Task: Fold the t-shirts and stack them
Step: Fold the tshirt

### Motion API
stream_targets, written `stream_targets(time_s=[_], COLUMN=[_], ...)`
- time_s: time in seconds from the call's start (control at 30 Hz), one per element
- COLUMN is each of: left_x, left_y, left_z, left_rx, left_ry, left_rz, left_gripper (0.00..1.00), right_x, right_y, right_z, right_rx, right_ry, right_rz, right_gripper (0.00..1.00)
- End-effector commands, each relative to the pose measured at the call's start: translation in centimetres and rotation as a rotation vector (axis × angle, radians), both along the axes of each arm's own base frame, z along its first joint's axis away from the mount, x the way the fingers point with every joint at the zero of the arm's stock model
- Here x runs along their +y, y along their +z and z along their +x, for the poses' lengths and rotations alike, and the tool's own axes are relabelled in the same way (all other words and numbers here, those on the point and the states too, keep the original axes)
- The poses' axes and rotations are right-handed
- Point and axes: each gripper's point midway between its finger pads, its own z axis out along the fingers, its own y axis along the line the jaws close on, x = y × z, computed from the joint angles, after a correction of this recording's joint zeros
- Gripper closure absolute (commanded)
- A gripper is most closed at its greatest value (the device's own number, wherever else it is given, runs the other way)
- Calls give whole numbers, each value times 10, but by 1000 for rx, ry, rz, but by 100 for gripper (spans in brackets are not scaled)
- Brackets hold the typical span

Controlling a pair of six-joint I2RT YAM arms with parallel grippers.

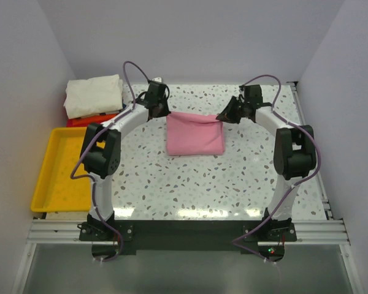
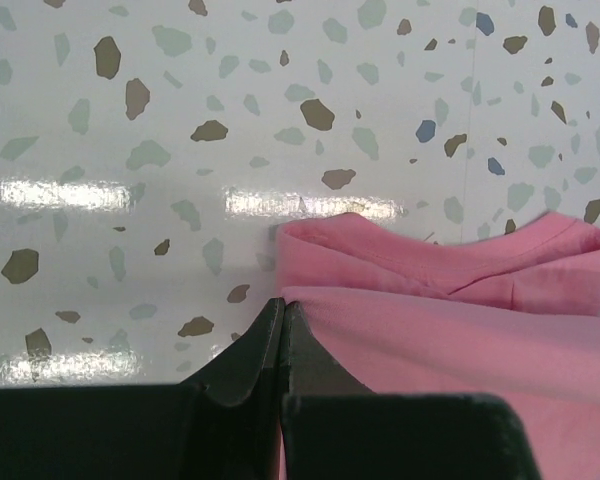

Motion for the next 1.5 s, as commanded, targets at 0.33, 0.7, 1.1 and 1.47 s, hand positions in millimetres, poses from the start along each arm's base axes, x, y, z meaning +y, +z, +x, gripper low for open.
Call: stream_targets(time_s=[0.33,0.7,1.1,1.47], left_x=[-3,-5,-86,-95], left_y=[-3,51,45,-20], left_z=[41,25,-77,-136], left_rx=[-56,-126,-104,5], left_ry=[-39,-89,-341,-467], left_rz=[-32,-76,-223,-238], left_gripper=[93,2,0,0], right_x=[-11,-9,36,41], right_y=[-4,46,44,3], right_z=[52,45,18,59], right_rx=[-38,-126,-135,-66], right_ry=[-48,19,136,69], right_rz=[21,18,148,172], right_gripper=[86,1,2,1])
